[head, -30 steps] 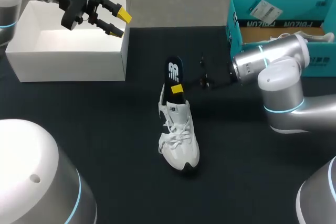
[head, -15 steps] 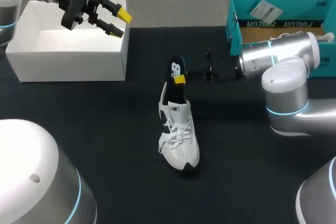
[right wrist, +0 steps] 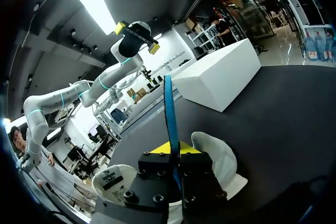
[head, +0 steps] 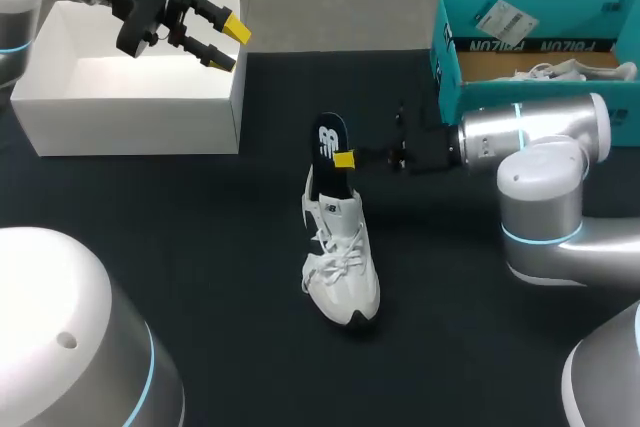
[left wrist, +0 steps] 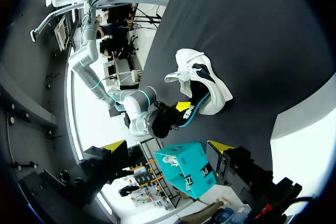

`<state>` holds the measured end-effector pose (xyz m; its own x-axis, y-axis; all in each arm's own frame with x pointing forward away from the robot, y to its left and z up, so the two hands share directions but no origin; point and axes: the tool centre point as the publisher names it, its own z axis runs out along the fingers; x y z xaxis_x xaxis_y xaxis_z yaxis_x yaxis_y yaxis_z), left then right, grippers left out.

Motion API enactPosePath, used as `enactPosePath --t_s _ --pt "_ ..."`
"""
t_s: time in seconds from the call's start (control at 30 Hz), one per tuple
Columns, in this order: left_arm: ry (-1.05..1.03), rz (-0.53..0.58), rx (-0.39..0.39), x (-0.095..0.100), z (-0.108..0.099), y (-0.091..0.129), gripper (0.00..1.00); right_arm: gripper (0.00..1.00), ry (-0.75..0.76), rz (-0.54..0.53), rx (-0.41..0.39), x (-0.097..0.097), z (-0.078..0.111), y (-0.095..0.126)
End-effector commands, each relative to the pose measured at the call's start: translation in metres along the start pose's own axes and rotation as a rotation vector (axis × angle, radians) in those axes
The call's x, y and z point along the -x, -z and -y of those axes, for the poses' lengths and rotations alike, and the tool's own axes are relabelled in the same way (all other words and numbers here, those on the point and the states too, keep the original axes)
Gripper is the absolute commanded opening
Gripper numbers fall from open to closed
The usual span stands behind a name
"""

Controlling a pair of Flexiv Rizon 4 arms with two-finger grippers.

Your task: Take the shoe out of the shoebox, open the shoe tongue, remove and reinsert the insole, then place the shoe into the shoebox

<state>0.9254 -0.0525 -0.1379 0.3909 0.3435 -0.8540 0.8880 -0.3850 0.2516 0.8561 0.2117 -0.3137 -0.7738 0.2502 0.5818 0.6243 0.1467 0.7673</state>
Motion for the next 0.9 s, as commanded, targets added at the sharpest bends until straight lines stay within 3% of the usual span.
enactPosePath --t_s 0.03,0.13,0.3,0.57,0.6,0.8,0.9 --pt "-0.001 -0.003 -0.001 0.0 0.0 0.0 1.0 0.0 -0.03 -0.046 -0.043 0.009 0.002 -0.006" --pt "-0.001 -0.003 -0.001 0.0 0.0 0.0 1.0 0.0 -0.059 -0.059 -0.071 0.008 0.009 -0.011" --pt "-0.001 -0.003 -0.001 0.0 0.0 0.0 1.0 0.0 -0.083 -0.042 -0.043 0.005 0.021 -0.007" --pt "-0.001 -0.003 -0.001 0.0 0.0 0.0 1.0 0.0 -0.05 0.007 -0.014 0.003 0.011 -0.001" --pt "-0.001 -0.003 -0.001 0.0 0.0 0.0 1.0 0.27 -0.047 0.002 -0.014 0.004 0.01 -0.002" --pt "-0.001 -0.003 -0.001 0.0 0.0 0.0 1.0 0.33 -0.047 -0.013 -0.023 0.004 0.01 -0.007" --pt "-0.001 -0.003 -0.001 0.0 0.0 0.0 1.0 0.25 -0.06 -0.021 -0.022 0.002 0.015 -0.009"
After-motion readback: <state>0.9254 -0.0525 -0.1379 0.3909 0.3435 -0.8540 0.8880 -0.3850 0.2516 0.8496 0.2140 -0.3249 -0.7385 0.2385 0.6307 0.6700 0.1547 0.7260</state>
